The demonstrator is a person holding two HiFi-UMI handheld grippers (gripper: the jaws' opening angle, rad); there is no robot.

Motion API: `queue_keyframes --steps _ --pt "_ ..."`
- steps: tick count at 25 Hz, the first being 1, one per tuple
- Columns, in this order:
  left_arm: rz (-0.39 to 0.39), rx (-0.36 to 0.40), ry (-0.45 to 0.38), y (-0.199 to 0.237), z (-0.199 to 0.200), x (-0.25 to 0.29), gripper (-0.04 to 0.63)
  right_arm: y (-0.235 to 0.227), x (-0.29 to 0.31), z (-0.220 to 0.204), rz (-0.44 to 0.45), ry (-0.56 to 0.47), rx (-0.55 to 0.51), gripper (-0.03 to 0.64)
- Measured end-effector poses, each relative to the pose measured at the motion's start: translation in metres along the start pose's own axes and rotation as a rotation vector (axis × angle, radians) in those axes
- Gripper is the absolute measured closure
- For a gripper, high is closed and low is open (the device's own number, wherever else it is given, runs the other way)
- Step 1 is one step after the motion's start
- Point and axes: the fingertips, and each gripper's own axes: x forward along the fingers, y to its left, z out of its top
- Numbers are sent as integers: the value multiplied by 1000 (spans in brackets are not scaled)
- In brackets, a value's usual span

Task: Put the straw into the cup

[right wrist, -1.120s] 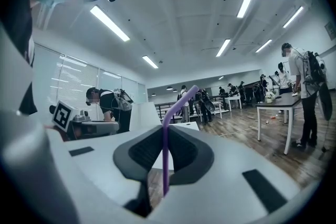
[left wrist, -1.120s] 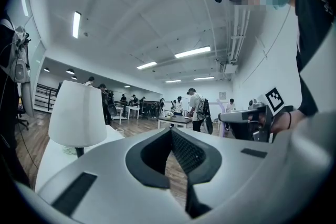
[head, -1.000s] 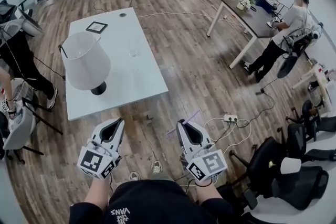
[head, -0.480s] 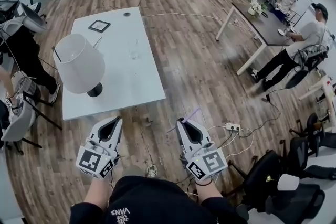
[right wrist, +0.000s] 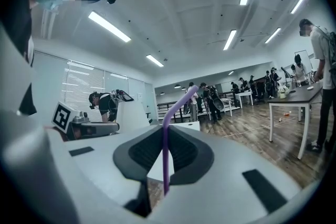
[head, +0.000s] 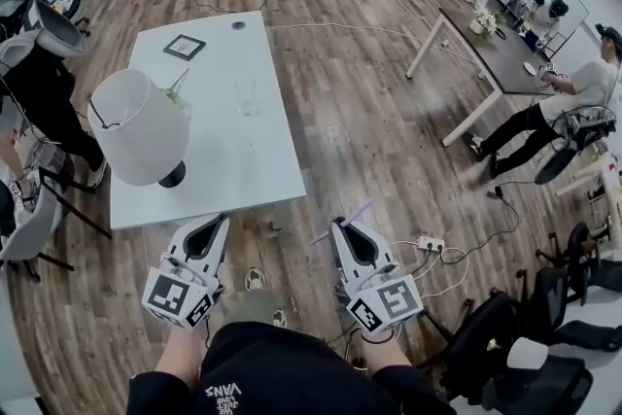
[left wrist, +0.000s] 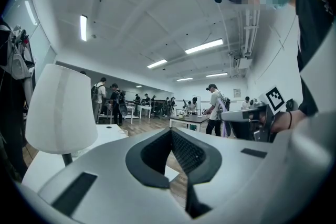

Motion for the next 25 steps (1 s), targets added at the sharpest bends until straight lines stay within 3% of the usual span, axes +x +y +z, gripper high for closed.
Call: queue_keyframes --steps 25 --pt "-81 -4 28 78 15 94 584 -42 117 18 -33 9 12 577"
